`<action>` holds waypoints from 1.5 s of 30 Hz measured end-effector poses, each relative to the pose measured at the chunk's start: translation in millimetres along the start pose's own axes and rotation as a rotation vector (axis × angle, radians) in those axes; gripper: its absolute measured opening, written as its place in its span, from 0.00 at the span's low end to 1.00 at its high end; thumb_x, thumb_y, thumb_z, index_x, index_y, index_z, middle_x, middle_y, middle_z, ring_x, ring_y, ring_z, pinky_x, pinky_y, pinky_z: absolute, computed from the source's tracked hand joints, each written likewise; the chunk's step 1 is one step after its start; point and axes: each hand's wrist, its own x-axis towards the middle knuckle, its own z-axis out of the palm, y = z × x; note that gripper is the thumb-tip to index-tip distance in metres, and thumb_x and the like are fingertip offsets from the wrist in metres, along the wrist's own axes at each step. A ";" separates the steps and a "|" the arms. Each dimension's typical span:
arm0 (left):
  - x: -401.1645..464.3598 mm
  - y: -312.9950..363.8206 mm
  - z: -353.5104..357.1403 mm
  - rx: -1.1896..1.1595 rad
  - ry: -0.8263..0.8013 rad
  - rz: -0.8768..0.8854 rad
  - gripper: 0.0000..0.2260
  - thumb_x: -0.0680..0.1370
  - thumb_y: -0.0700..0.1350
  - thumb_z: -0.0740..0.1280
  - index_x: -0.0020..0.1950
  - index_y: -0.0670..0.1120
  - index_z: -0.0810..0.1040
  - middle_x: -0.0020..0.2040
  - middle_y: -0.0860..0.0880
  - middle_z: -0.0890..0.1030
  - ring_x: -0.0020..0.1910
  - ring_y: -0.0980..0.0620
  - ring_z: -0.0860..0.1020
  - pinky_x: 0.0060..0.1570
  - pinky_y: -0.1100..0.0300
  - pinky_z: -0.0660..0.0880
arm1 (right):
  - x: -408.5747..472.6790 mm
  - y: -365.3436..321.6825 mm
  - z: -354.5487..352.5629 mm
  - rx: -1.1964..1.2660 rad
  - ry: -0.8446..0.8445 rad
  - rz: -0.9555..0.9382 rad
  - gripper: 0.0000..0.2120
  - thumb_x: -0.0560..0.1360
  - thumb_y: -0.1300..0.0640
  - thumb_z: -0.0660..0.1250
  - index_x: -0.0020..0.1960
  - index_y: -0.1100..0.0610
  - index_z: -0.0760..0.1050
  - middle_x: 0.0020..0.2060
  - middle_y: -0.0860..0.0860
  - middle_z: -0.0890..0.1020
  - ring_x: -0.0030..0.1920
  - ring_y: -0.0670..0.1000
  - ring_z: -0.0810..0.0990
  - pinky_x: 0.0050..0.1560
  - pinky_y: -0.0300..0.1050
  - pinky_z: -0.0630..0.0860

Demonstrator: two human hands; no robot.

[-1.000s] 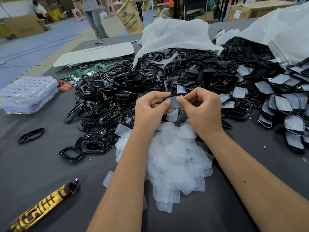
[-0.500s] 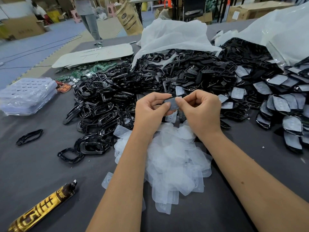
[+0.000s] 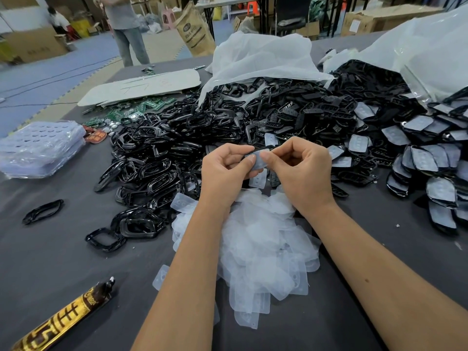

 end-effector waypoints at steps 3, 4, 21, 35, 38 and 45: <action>0.0 0.7 -0.3 -0.027 -0.009 -0.036 0.05 0.78 0.31 0.72 0.52 0.38 0.83 0.40 0.42 0.86 0.42 0.46 0.87 0.44 0.61 0.82 | 0.1 1.0 -0.1 0.035 -0.013 0.005 0.09 0.72 0.56 0.81 0.38 0.55 0.82 0.32 0.49 0.84 0.32 0.51 0.81 0.37 0.50 0.82; 0.0 0.7 -0.3 -0.036 -0.017 -0.048 0.05 0.78 0.31 0.71 0.52 0.38 0.83 0.39 0.44 0.86 0.42 0.47 0.87 0.45 0.60 0.82 | 0.4 1.4 0.0 0.045 -0.013 0.010 0.09 0.72 0.56 0.81 0.38 0.55 0.82 0.32 0.49 0.84 0.33 0.52 0.82 0.37 0.51 0.82; -0.9 0.8 0.3 0.009 -0.031 -0.009 0.06 0.78 0.31 0.72 0.49 0.42 0.83 0.42 0.44 0.87 0.42 0.47 0.87 0.41 0.62 0.82 | 1.6 2.6 2.0 -0.111 0.044 0.030 0.10 0.73 0.56 0.80 0.37 0.57 0.81 0.30 0.46 0.83 0.30 0.45 0.81 0.35 0.39 0.78; 0.1 -0.4 0.5 0.048 -0.002 0.004 0.07 0.77 0.31 0.73 0.47 0.43 0.83 0.40 0.47 0.86 0.39 0.51 0.85 0.38 0.64 0.81 | 3.4 7.3 1.3 -0.050 -0.013 0.106 0.11 0.71 0.54 0.81 0.36 0.54 0.81 0.29 0.47 0.83 0.28 0.43 0.79 0.33 0.38 0.75; 0.0 -0.1 0.4 0.058 -0.006 0.003 0.07 0.77 0.31 0.73 0.47 0.43 0.83 0.40 0.46 0.86 0.39 0.51 0.85 0.39 0.64 0.81 | 5.0 9.8 0.9 -0.031 -0.025 0.150 0.12 0.70 0.53 0.82 0.36 0.55 0.81 0.30 0.49 0.83 0.30 0.45 0.79 0.34 0.42 0.76; -1.4 2.5 -0.5 0.012 -0.038 0.005 0.08 0.78 0.31 0.72 0.47 0.43 0.82 0.43 0.44 0.87 0.43 0.48 0.86 0.40 0.62 0.81 | 8.4 11.6 -3.8 0.225 -0.110 0.269 0.10 0.71 0.58 0.82 0.44 0.56 0.81 0.33 0.48 0.82 0.32 0.44 0.77 0.33 0.36 0.74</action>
